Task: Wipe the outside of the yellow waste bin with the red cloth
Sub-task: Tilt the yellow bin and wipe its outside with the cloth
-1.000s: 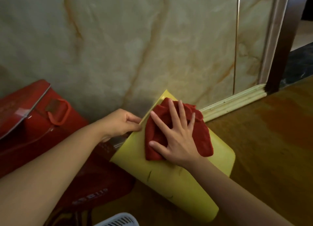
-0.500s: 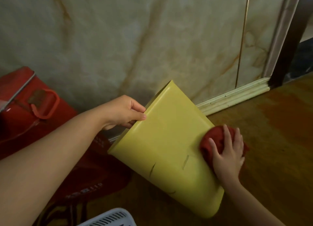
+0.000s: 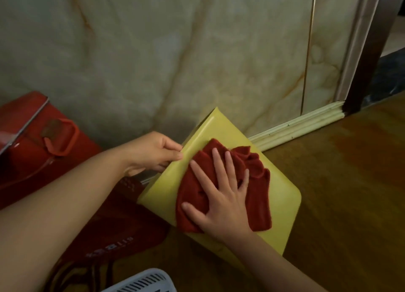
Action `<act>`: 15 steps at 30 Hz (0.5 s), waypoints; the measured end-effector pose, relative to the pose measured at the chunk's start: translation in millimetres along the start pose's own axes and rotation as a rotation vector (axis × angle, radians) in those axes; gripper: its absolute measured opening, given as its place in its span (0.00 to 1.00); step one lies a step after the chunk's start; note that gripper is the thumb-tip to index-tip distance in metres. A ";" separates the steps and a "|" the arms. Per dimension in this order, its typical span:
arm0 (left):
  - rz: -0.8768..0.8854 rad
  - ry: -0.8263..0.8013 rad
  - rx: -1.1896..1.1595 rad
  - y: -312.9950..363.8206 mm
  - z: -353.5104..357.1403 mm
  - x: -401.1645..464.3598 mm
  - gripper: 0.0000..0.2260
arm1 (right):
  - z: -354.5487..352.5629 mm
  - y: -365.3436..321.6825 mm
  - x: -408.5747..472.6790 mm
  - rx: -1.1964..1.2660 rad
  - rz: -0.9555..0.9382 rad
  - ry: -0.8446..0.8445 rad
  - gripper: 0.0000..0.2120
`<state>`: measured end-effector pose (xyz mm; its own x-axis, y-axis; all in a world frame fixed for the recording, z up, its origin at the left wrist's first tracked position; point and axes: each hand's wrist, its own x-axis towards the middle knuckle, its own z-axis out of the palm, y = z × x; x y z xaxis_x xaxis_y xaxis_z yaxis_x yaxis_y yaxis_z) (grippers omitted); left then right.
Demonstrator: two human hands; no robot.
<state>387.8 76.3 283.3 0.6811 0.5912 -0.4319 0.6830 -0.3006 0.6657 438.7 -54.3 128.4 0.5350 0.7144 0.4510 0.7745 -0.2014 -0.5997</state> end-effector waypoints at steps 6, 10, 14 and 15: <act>0.131 0.156 0.035 3.2 8.0 10.5 0.13 | -3.3 95.2 -68.6 0.068 0.285 -0.008 0.33; 0.154 0.109 0.410 -36.6 1.8 -26.8 0.06 | -3.6 94.0 -66.4 0.121 0.368 0.008 0.31; 0.211 0.104 0.361 -65.8 7.7 -58.8 0.07 | -13.0 91.2 -52.2 0.313 0.720 0.081 0.29; 0.245 0.107 0.300 -63.7 10.0 -60.7 0.06 | -15.4 90.1 -47.5 0.337 0.765 0.085 0.28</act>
<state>305.6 52.1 261.0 0.8131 0.5447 -0.2056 0.5610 -0.6385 0.5268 488.3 -116.7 63.1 0.9058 0.4063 -0.1201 0.0525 -0.3891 -0.9197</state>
